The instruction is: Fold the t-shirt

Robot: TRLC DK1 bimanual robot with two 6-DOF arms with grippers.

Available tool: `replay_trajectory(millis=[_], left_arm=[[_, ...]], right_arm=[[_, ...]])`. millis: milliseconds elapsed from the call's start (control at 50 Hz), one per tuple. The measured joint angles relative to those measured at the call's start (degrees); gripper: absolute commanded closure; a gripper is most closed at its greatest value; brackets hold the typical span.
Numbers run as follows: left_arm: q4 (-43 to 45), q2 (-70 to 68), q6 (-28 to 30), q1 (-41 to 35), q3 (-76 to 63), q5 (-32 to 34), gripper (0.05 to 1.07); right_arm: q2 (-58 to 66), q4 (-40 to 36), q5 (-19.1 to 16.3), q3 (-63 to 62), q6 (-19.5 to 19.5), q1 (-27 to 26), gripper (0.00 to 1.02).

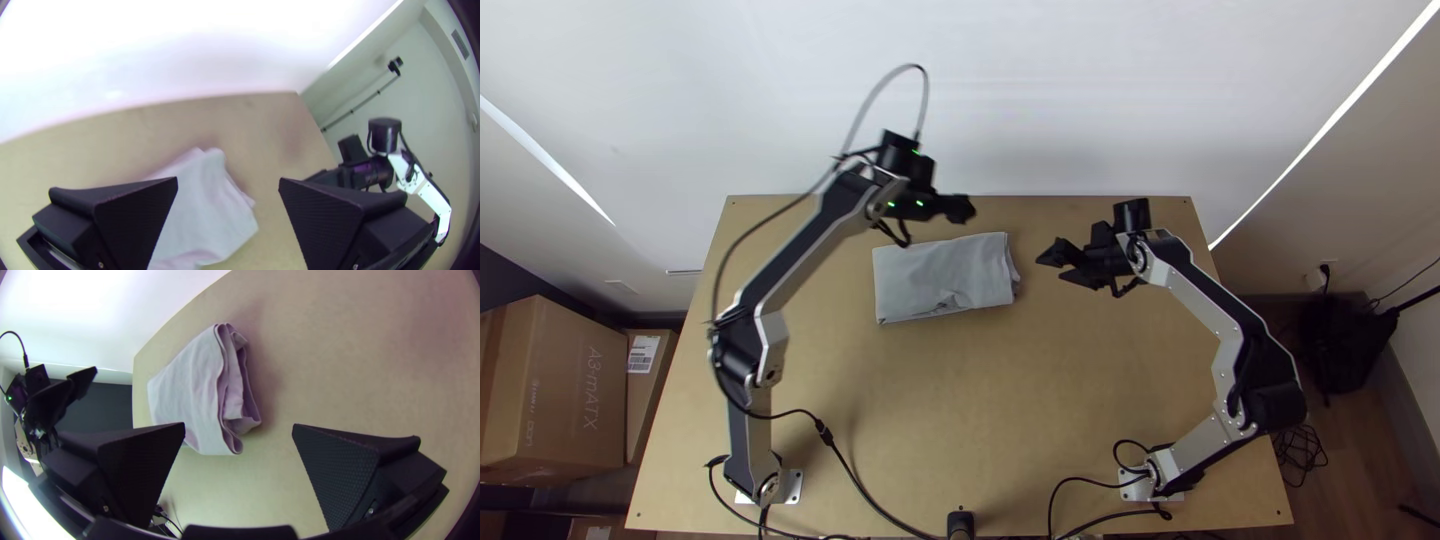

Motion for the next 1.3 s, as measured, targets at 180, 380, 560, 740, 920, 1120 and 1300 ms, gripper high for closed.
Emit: replay_trajectory(millis=[180, 380, 560, 740, 920, 1120, 1300], left_arm=[[-0.15, -10.84, 3.80, 8.09, -5.07, -3.41, 0.10], [-0.15, -21.31, 4.98, 15.30, -14.25, -3.63, 0.10], [-0.17, -29.16, 5.73, 20.74, -22.84, -3.63, 0.10], [-0.39, -35.21, 5.73, 24.52, -27.43, -3.63, 0.10], [-1.86, -40.30, 5.70, 28.74, -28.24, -3.63, 0.10], [-3.08, -45.46, 5.77, 34.62, -29.16, -3.32, 0.10], [-3.67, -47.43, 6.60, 37.81, -30.34, -3.13, 0.10]], right_arm=[[6.75, 0.44, 0.00, 6.91, -1.25, 2.80, 0.04], [14.16, 0.44, 0.02, 13.22, -1.84, 5.09, 0.04], [19.93, 0.44, -0.07, 18.32, -1.88, 7.21, 0.04], [25.57, 0.44, -0.20, 23.65, -1.88, 9.09, 0.04], [29.18, 0.44, -0.26, 27.91, -1.86, 10.88, 0.15], [31.76, 0.17, -2.64, 30.80, -1.88, 12.11, 1.00], [32.28, 0.09, -3.52, 31.10, -1.88, 10.62, 1.00]])
